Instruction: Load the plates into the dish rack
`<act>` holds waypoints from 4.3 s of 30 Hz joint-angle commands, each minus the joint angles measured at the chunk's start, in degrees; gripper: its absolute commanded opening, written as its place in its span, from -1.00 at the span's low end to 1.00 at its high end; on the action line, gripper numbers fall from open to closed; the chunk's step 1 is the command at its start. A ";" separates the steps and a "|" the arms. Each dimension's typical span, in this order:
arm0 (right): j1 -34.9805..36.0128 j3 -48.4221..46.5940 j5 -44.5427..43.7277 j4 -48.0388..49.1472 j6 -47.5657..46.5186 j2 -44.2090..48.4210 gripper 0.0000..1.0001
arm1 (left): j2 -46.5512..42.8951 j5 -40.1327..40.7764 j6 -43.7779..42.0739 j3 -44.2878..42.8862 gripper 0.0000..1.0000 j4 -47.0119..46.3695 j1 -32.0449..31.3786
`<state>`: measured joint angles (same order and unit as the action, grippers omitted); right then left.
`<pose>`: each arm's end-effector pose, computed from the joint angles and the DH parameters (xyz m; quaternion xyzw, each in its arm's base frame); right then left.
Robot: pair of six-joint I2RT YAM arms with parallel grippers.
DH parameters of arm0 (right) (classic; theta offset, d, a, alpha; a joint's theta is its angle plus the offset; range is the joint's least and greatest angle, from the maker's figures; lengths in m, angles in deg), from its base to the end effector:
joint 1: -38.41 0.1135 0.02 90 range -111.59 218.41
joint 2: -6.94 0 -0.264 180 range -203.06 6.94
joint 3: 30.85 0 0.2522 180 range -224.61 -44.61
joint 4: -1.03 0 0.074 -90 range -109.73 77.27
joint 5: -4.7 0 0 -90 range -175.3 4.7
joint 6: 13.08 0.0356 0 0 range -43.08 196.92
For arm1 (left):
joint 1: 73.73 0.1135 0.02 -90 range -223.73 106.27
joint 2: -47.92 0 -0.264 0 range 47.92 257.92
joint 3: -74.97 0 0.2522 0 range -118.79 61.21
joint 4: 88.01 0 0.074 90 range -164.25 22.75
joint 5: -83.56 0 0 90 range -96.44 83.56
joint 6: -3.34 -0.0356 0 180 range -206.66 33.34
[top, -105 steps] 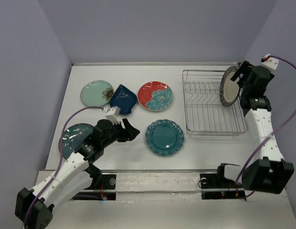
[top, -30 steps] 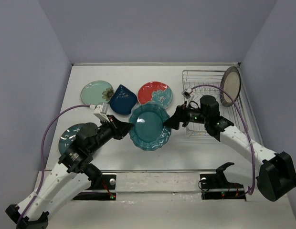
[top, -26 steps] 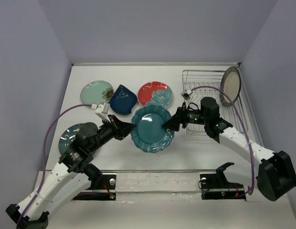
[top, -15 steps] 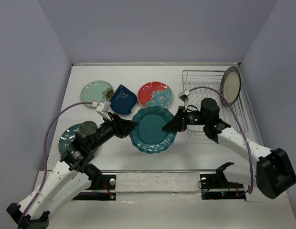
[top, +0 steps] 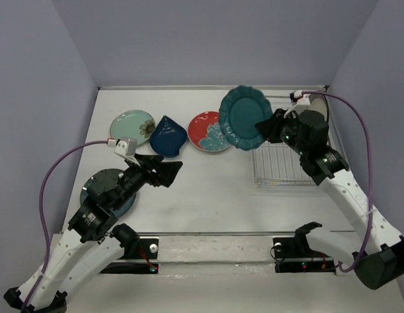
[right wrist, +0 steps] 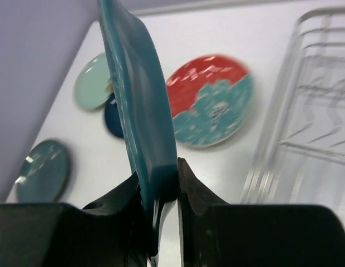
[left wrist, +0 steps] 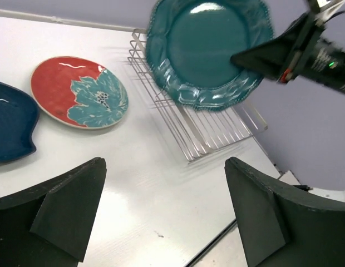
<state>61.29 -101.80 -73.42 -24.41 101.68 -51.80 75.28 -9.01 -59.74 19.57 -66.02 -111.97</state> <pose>0.2141 0.0983 0.3676 -0.0515 0.7806 0.3236 0.5322 0.0910 -0.0737 0.3649 0.0825 0.6637 -0.4129 0.6182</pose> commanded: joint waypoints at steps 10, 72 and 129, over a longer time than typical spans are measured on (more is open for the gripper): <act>-3.97 -21.46 -55.12 5.60 -31.66 -7.78 -0.86 | -6.26 -2.26 -4.77 5.26 0.98 1.00 -0.35; -21.20 -8.91 -36.50 2.19 -12.19 -13.61 0.74 | 5.95 2.82 0.84 5.00 0.98 2.76 0.09; 5.87 27.57 3.94 21.00 2.49 8.20 0.90 | 67.57 28.05 17.91 -0.01 -0.54 -32.57 21.89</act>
<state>66.66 -74.39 -70.93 -7.08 104.17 -43.56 142.71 14.94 -41.49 21.10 -95.20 -90.60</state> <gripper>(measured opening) 0.952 0.364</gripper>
